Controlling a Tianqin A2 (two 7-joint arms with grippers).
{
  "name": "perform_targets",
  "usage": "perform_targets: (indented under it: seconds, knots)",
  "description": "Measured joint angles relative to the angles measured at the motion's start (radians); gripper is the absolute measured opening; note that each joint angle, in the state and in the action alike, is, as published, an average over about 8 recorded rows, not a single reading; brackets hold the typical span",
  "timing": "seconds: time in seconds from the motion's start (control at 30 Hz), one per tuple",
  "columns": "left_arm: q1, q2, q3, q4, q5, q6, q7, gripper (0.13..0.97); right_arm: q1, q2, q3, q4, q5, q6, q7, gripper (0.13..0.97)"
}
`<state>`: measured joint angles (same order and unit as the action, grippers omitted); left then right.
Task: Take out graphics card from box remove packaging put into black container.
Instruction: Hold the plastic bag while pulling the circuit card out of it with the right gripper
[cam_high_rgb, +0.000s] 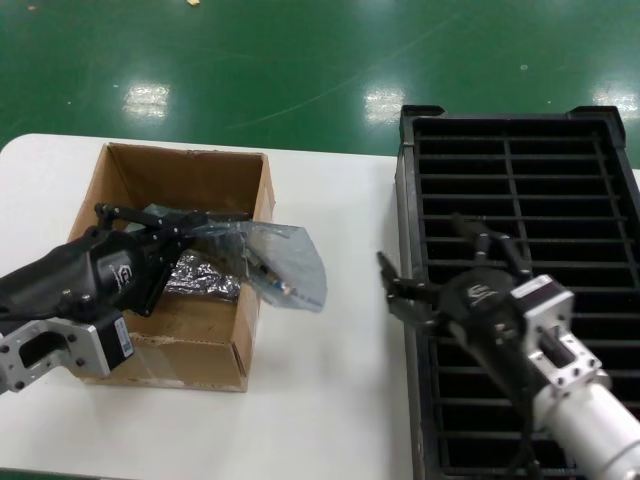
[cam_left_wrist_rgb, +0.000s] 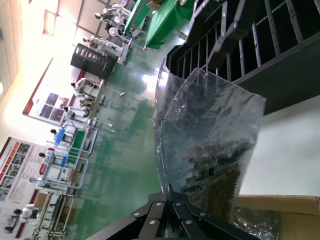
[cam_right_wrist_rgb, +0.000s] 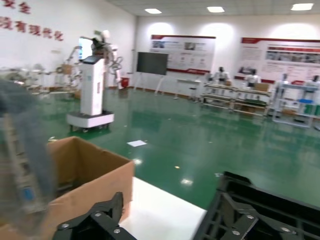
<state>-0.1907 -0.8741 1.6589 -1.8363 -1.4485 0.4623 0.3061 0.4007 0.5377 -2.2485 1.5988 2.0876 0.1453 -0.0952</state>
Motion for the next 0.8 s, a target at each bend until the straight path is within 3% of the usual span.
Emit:
perform_targets:
  seconds: [0.4,0.8]
  knots:
    - [0.0,0.0,0.0,0.0,0.0,0.0,0.0,0.14,0.08,-0.075,-0.1,-0.072,0.003,0.004,-0.08,0.489]
    - [0.0,0.0,0.0,0.0,0.0,0.0,0.0,0.14,0.04,-0.056,-0.126,0.01,-0.014,-0.012,-0.106,0.25]
